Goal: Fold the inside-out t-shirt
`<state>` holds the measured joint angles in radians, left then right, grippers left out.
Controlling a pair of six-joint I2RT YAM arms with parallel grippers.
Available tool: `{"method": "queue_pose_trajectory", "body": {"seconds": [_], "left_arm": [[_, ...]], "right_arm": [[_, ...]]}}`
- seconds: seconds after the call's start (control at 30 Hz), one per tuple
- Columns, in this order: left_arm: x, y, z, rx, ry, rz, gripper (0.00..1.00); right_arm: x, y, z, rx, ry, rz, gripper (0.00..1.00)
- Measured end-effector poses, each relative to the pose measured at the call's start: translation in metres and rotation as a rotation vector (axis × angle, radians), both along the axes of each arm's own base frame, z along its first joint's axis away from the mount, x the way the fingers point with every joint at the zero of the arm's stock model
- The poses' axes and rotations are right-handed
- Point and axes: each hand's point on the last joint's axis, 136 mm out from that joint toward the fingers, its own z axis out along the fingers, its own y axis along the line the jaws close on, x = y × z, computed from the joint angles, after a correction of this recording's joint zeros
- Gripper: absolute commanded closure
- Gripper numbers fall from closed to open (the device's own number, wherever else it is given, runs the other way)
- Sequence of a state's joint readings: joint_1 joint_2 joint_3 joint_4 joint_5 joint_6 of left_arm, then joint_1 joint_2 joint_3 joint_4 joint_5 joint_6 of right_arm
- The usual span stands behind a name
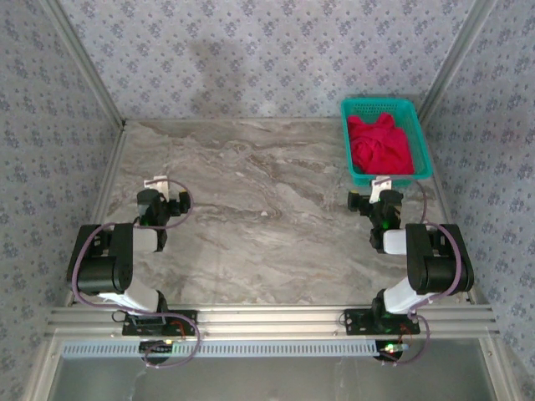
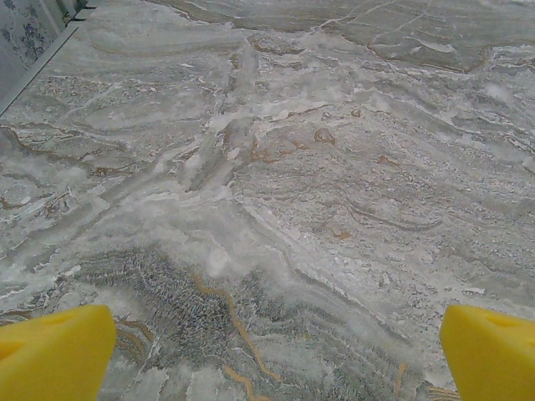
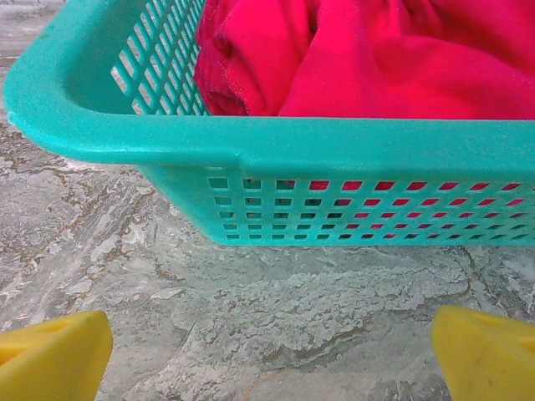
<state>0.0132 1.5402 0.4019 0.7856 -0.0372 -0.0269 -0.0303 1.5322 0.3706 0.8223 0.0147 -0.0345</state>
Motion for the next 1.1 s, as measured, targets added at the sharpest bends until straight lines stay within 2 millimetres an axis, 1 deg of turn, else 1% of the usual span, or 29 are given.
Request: {"method": "queue_pose_trajectory", "body": {"seconds": [0.3,0.37,0.47,0.5,0.53,0.57,0.6,0.67,0.7,0.73,0.77,0.8,0.83,0.9,0.93,1.0,1.03,1.1], "left_arm": [[0.0,0.0,0.0,0.001,0.0,0.0,0.0],[0.0,-0.002,0.001,0.011,-0.003,-0.007,0.0],[-0.006,-0.01,0.012,0.043,-0.005,-0.007,0.0],[-0.01,-0.014,0.02,0.044,0.009,0.001,0.0],[-0.012,-0.016,0.033,0.033,0.021,0.013,0.0],[-0.012,-0.019,0.052,0.016,0.017,0.023,0.0],[-0.011,-0.02,0.078,-0.007,-0.013,0.036,0.0],[-0.013,-0.018,0.126,-0.062,-0.115,0.063,0.0],[-0.018,-0.017,0.142,-0.089,-0.158,0.074,0.0],[-0.024,-0.017,0.151,-0.112,-0.184,0.081,0.0],[-0.029,-0.016,0.153,-0.132,-0.194,0.091,0.0],[-0.034,-0.013,0.149,-0.149,-0.19,0.11,0.0],[-0.039,-0.009,0.139,-0.169,-0.174,0.144,0.0],[-0.05,0.003,0.112,-0.192,-0.11,0.232,0.0],[-0.057,0.011,0.096,-0.199,-0.067,0.283,0.0],[-0.068,0.023,0.076,-0.206,-0.013,0.358,0.0],[-0.072,0.029,0.07,-0.214,-0.001,0.389,0.0],[-0.075,0.034,0.066,-0.231,0.001,0.424,0.0]], "right_arm": [[0.0,0.0,0.0,0.0,0.0,0.0,0.0],[0.0,0.0,0.0,0.0,-0.001,0.0,0.0],[-0.001,0.002,0.005,-0.015,-0.015,-0.007,0.0],[-0.004,0.004,0.01,-0.029,-0.016,-0.011,0.0],[-0.009,0.008,0.018,-0.042,-0.015,-0.013,0.0],[-0.012,0.011,0.03,-0.049,-0.018,-0.015,0.0],[-0.015,0.013,0.046,-0.047,-0.029,-0.022,0.0],[-0.014,0.012,0.093,0.005,-0.074,-0.077,0.0],[-0.013,0.005,0.12,0.064,-0.097,-0.142,0.0],[-0.012,-0.003,0.146,0.14,-0.118,-0.217,0.0],[-0.012,-0.009,0.166,0.213,-0.14,-0.269,0.0],[-0.013,-0.015,0.184,0.283,-0.159,-0.308,0.0],[-0.013,-0.022,0.196,0.342,-0.171,-0.334,0.0],[-0.01,-0.033,0.201,0.424,-0.157,-0.384,0.0],[-0.006,-0.035,0.197,0.461,-0.129,-0.406,0.0],[0.009,-0.03,0.183,0.517,-0.057,-0.422,0.0],[0.02,-0.026,0.173,0.544,-0.008,-0.431,0.02],[0.04,-0.02,0.153,0.59,0.079,-0.449,0.08]]}}
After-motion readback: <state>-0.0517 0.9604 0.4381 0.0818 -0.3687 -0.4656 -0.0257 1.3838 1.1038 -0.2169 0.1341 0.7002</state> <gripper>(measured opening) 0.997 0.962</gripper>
